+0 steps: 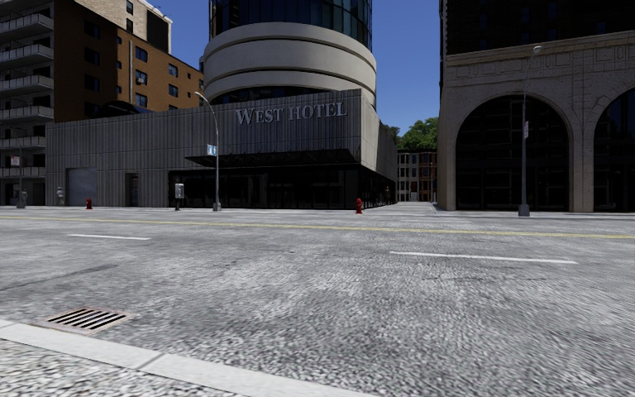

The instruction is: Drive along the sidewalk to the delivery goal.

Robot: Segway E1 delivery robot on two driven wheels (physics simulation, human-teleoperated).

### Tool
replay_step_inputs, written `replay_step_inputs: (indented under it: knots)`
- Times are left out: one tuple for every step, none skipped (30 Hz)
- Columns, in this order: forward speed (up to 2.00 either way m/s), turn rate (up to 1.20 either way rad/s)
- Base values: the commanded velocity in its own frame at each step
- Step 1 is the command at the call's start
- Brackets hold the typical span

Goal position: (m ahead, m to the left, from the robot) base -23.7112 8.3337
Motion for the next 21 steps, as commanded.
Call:
replay_step_inputs:
  knots:
    - [0.00,0.00]
    - [0.00,0.00]
    - [0.00,0.00]
    - [0.00,0.00]
    - [0.00,0.00]
    - [0.00,0.00]
    - [0.00,0.00]
    - [0.00,0.00]
    - [0.00,0.00]
    - [0.00,0.00]
    - [0.00,0.00]
    - [0.00,0.00]
    - [0.00,0.00]
    - [0.00,0.00]
    - [0.00,0.00]
    - [0.00,0.00]
    - [0.00,0.00]
    - [0.00,0.00]
    - [0.00,0.00]
    - [0.00,0.00]
    - [0.00,0.00]
